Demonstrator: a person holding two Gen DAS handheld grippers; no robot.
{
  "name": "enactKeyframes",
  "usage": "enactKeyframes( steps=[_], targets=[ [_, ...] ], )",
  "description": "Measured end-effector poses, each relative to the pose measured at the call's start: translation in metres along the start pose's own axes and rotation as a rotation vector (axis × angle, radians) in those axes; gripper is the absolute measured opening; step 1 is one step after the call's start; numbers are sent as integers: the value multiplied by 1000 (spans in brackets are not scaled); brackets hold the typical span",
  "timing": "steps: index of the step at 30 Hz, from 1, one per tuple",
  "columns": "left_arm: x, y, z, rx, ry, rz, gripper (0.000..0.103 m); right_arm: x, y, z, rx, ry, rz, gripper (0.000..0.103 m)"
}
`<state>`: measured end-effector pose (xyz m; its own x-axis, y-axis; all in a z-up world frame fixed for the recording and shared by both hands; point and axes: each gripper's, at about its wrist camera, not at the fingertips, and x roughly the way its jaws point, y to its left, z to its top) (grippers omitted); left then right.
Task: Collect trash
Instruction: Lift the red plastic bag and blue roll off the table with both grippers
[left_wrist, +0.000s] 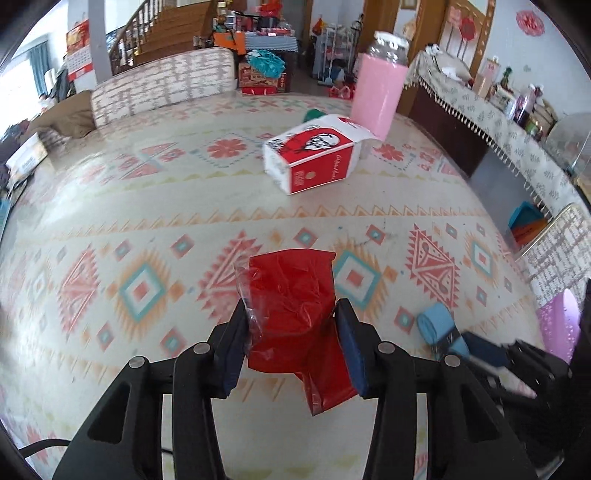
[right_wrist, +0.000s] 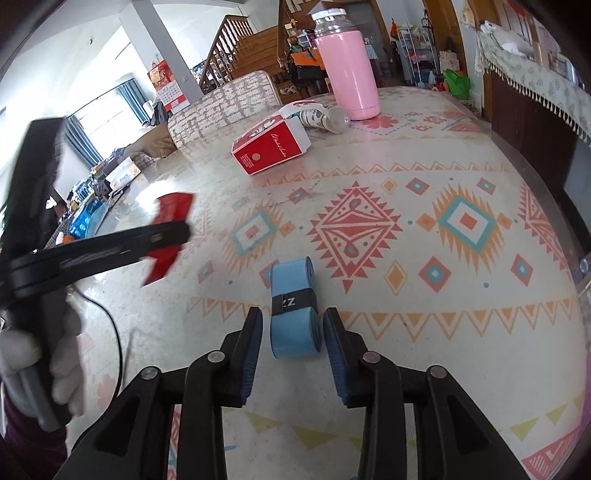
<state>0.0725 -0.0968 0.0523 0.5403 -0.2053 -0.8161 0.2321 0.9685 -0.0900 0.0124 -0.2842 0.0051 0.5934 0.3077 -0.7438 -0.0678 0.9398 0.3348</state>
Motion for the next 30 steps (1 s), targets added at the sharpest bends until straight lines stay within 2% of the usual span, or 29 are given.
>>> enactKeyframes(
  steps=[5, 6, 7, 11, 18, 24, 30],
  targets=[
    [-21, 11, -23, -46, -3, -23, 45, 1, 1, 1, -7, -8, -22, 35],
    [-24, 12, -26, -48, -5, -25, 45, 0, 1, 0, -9, -10, -33, 30],
    [-26, 12, -30, -49, -6, -23, 45, 1, 2, 0, -13, -12, -42, 29],
    [-34, 6, -45, -41, -8, -15, 45, 0, 2, -1, -17, -19, -52, 29],
    [-54, 5, -64, -66, -17, -51, 45, -9, 3, -1, -12, -38, -62, 28],
    [-69, 3, -77, -58, -41, 4, 45, -33, 13, -15, -1, -59, -26, 28],
    [-79, -3, -90, -34, -69, 68, 45, -57, 28, -37, -33, -71, -34, 28]
  ],
)
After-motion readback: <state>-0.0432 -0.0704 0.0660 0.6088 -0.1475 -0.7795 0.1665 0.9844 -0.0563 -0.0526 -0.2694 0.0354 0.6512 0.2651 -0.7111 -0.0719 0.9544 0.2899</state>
